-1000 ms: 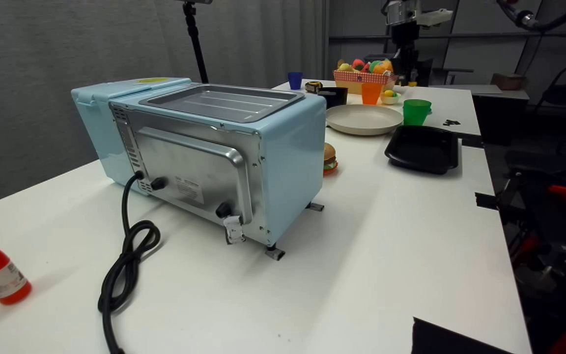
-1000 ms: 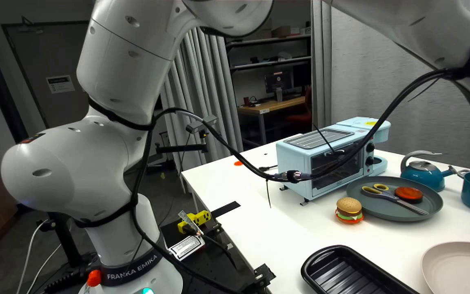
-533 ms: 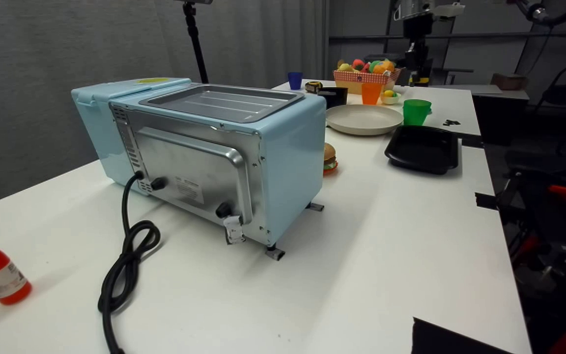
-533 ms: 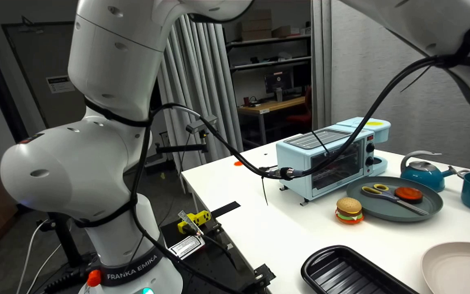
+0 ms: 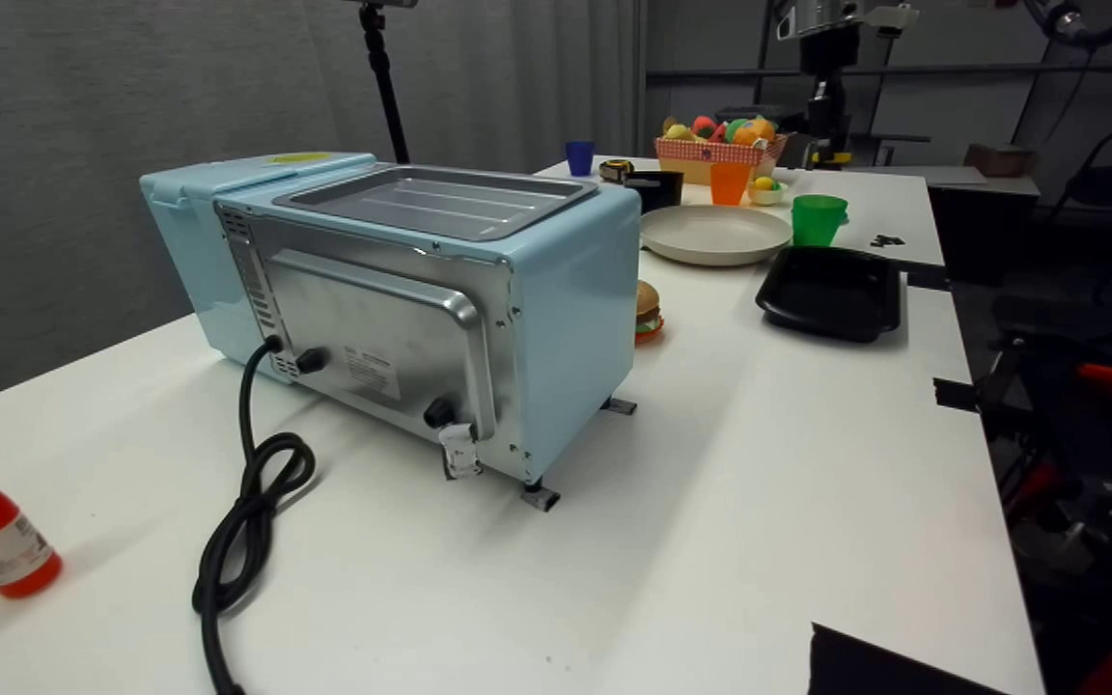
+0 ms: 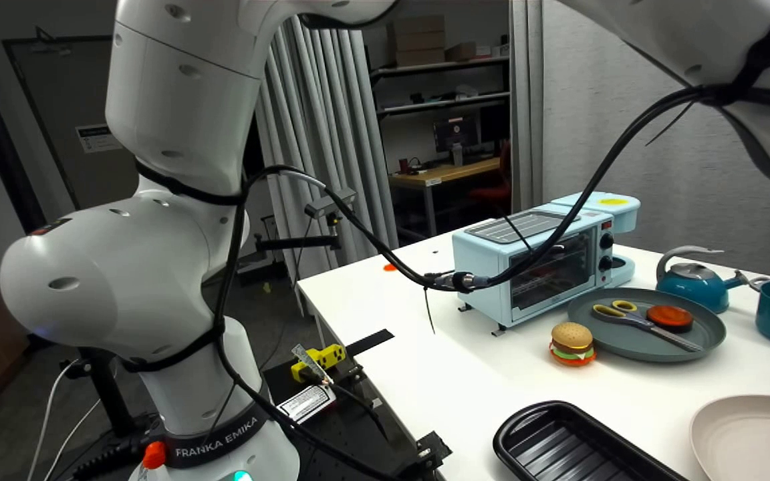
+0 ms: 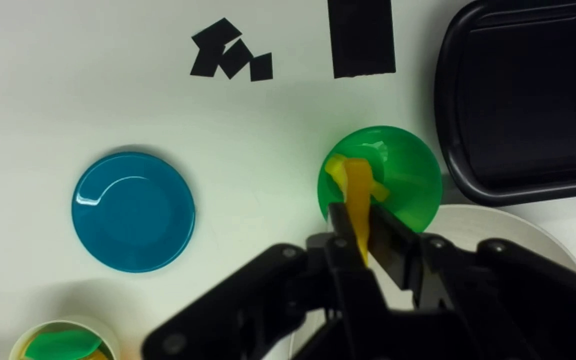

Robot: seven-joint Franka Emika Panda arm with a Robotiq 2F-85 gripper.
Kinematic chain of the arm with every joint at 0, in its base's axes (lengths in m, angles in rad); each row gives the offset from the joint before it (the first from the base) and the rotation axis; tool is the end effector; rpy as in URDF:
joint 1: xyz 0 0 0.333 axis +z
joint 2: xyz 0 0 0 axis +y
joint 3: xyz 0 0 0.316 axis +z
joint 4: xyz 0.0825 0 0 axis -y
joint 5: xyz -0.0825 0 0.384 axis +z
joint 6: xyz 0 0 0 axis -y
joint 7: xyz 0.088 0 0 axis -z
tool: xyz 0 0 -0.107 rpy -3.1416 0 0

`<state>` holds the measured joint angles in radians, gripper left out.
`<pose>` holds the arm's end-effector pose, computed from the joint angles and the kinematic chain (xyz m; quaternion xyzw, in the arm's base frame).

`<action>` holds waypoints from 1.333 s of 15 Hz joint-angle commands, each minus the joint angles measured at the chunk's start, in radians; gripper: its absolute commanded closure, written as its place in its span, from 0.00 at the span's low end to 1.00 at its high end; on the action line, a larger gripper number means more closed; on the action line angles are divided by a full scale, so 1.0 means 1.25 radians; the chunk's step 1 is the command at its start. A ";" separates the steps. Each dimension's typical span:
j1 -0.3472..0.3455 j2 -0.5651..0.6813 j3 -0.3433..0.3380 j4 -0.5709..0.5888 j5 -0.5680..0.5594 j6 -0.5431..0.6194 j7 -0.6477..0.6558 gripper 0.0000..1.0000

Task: Remove the yellow object from the plate and put it in the green cup.

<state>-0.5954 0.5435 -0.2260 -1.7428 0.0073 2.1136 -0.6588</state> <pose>0.4497 -0.4655 0.2584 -0.9927 0.0719 0.0965 0.0121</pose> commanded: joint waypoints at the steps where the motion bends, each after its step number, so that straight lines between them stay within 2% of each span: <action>1: -0.016 -0.035 0.012 -0.032 0.010 -0.012 -0.055 0.96; 11: -0.016 -0.037 0.012 -0.038 0.014 -0.015 -0.114 0.96; 12: -0.016 -0.037 0.011 -0.038 0.013 -0.014 -0.120 0.69; 13: -0.015 -0.037 0.011 -0.038 0.012 -0.012 -0.124 0.56; 15: -0.015 -0.037 0.011 -0.038 0.012 -0.009 -0.136 0.44; 20: -0.015 -0.037 0.010 -0.038 0.014 -0.008 -0.154 0.05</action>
<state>-0.5955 0.5341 -0.2261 -1.7621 0.0074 2.1082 -0.8102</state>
